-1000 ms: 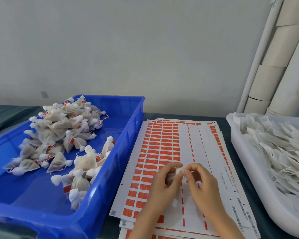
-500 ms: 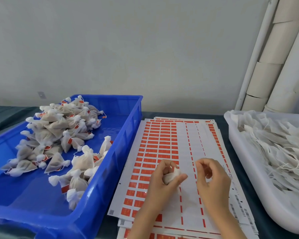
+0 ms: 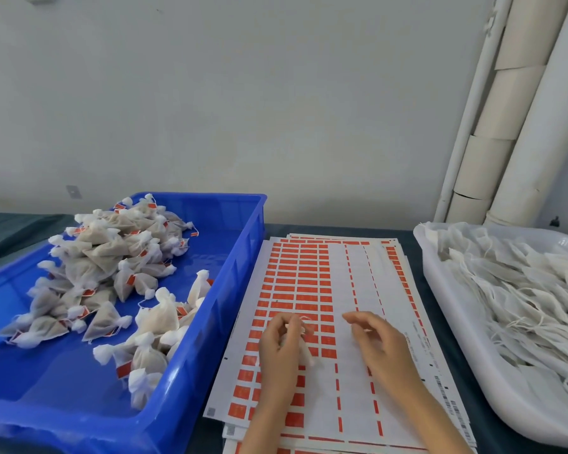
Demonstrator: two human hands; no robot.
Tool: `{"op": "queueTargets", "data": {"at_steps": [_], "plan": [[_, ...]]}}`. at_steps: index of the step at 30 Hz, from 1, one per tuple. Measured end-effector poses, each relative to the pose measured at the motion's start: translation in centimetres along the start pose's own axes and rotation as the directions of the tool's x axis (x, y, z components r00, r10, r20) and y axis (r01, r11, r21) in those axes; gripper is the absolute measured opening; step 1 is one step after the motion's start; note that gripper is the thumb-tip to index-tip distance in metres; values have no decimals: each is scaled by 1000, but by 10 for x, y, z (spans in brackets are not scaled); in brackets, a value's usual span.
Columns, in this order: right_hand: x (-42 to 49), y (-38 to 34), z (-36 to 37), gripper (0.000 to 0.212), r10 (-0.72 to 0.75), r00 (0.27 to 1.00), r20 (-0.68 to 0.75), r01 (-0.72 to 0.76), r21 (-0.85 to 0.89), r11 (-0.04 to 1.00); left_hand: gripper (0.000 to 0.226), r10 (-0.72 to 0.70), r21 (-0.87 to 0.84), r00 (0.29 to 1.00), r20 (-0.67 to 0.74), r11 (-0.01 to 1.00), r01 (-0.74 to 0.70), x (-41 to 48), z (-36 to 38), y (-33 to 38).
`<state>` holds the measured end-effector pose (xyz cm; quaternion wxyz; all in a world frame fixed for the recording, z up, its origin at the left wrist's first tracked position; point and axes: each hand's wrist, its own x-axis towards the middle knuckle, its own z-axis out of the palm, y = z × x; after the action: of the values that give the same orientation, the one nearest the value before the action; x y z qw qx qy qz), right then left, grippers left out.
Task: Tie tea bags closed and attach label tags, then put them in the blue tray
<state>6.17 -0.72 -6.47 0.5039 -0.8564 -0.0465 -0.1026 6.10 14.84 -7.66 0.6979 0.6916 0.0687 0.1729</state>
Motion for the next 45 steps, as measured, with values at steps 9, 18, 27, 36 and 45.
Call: {"op": "queueTargets", "data": {"at_steps": [9, 18, 27, 36, 45], "plan": [[12, 14, -29, 114, 243, 849, 469, 87, -578, 811, 26, 86, 431, 987, 137, 892, -138, 7, -11, 6], [12, 14, -29, 88, 211, 848, 486, 203, -666, 717, 56, 36, 799, 902, 429, 451, -398, 7, -25, 21], [3, 19, -30, 79, 163, 855, 493, 215, -621, 754, 48, -96, 760, 818, 566, 446, -473, 3, -27, 10], [1, 10, -26, 80, 149, 902, 406, 120, -566, 816, 55, -186, 787, 824, 536, 462, -408, 8, -26, 6], [-5, 23, -24, 60, 70, 919, 387, 164, -540, 826, 39, -116, 732, 776, 620, 441, -519, 10, -23, 7]]}}
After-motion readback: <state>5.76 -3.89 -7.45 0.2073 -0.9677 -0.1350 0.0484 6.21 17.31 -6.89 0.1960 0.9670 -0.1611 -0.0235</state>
